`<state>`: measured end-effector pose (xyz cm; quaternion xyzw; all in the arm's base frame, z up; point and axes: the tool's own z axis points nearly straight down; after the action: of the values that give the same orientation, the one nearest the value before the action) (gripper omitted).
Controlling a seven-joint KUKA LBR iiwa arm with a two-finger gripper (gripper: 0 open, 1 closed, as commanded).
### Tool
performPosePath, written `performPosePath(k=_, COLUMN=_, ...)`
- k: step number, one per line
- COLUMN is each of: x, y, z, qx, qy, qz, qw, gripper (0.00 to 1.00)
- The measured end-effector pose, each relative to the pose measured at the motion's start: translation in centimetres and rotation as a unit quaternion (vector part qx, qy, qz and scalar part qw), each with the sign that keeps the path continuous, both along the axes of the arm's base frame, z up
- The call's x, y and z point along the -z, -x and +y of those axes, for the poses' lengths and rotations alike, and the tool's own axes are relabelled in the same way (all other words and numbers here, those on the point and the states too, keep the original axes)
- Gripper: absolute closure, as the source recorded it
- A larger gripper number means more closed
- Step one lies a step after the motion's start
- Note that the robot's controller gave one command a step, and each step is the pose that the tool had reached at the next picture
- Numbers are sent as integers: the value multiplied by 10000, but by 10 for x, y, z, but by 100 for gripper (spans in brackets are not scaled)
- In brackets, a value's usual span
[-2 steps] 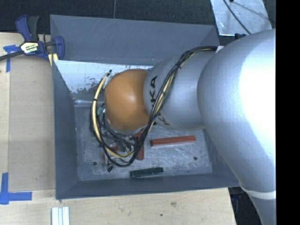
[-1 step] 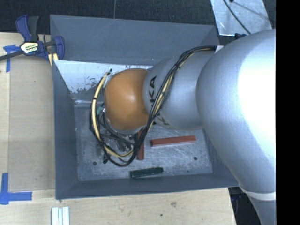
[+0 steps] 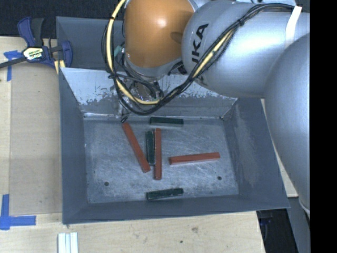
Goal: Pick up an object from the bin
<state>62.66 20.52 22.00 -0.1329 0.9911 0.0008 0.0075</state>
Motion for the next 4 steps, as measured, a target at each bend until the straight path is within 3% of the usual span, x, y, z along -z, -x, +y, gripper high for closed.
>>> performPosePath(k=1, x=80, y=55, z=-18, qx=-1070, qy=30, qz=92, qw=9942, gripper=100)
performPosePath(k=2, x=77, y=53, z=-18, qx=-1059, qy=21, qz=65, qw=9944, gripper=0)
performPosePath(k=3, x=71, y=53, z=-99, qx=-1354, qy=45, qz=64, qw=9908, gripper=0)
performPosePath(k=4, x=150, y=55, z=-162, qx=-2667, qy=38, qz=51, qw=9638, gripper=0)
